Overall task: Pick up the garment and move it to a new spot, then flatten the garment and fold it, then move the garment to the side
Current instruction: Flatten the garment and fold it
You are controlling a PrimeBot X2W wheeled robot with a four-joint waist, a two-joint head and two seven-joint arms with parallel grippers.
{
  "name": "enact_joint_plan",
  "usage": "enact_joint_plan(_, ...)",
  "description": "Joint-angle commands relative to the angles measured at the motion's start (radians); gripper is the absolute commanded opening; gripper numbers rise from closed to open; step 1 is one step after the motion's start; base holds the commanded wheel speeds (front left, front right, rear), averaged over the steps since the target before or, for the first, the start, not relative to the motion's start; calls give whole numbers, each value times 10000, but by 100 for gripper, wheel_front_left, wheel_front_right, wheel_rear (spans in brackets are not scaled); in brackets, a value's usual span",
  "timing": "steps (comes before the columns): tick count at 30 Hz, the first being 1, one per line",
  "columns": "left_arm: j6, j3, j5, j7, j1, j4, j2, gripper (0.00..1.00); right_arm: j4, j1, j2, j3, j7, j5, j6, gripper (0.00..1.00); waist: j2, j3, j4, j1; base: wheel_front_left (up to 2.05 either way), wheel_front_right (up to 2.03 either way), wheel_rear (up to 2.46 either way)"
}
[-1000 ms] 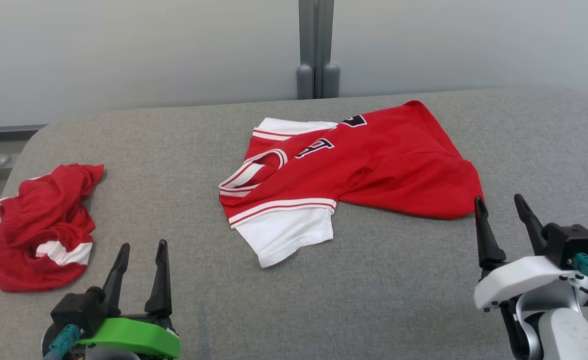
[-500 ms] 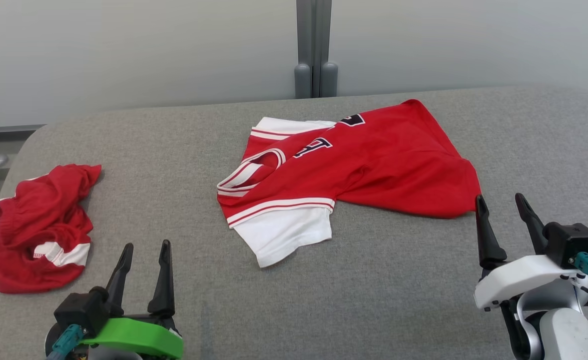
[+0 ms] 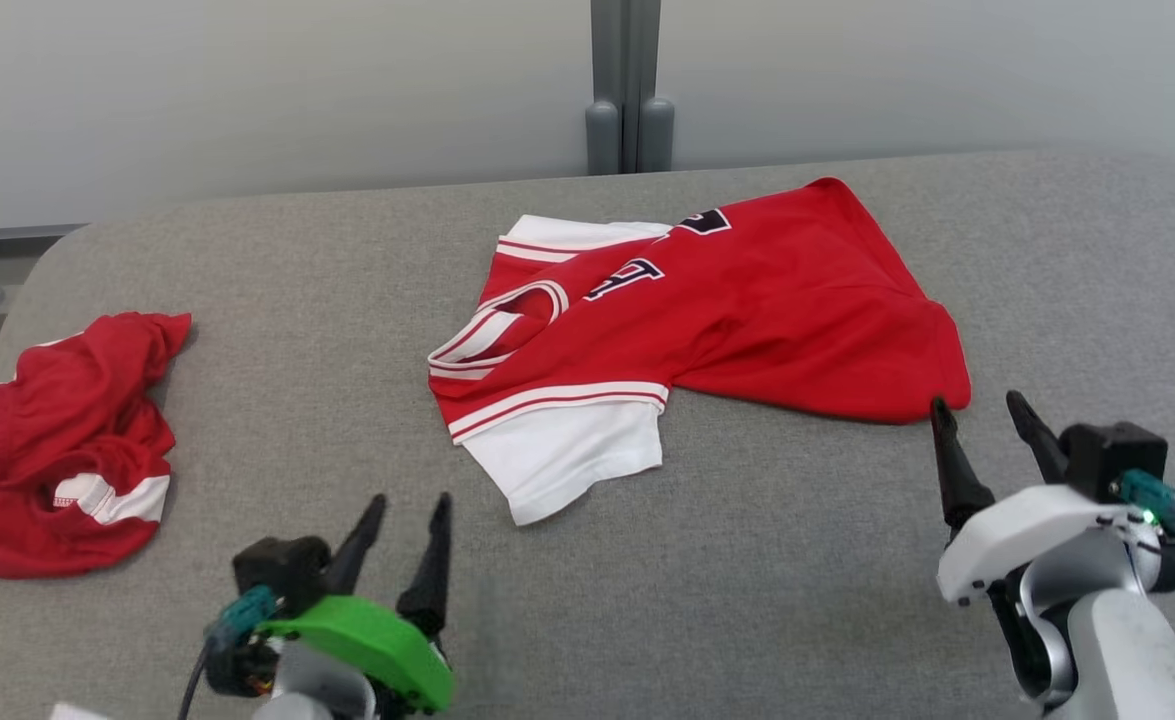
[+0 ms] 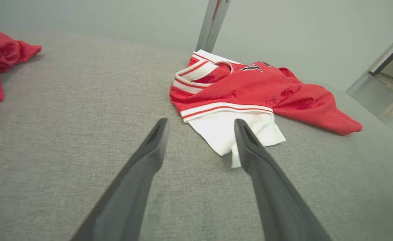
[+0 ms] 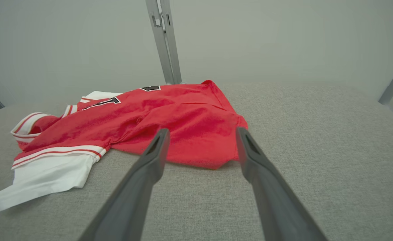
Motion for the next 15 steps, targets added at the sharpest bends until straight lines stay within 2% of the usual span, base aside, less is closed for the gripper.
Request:
enact_joint_plan(1, -17, -342, -342, 434, -367, 292, -7, 100, 208, -449, -174, 16, 139, 120, -9, 100, 0, 208, -89, 0, 0, 0, 0)
enact_joint_plan(4, -17, -1004, -1074, 1474, -993, 1026, -145, 100, 905, -1228, -431, 99, 508, 231, -8, 100, 0, 433, -189, 0, 0, 0, 0)
enact_joint_plan(7, -17, -1187, -1638, 2009, -1488, 1680, -255, 100, 1615, -1985, -659, 225, 809, 372, -8, 100, 0, 634, -289, 0, 0, 0, 0)
enact_joint_plan(15, -17, -1592, -2509, 2455, -2553, 2773, -363, 100, 3400, -3823, -1054, 572, 1119, 876, -9, 100, 0, 1136, -445, 0, 0, 0, 0)
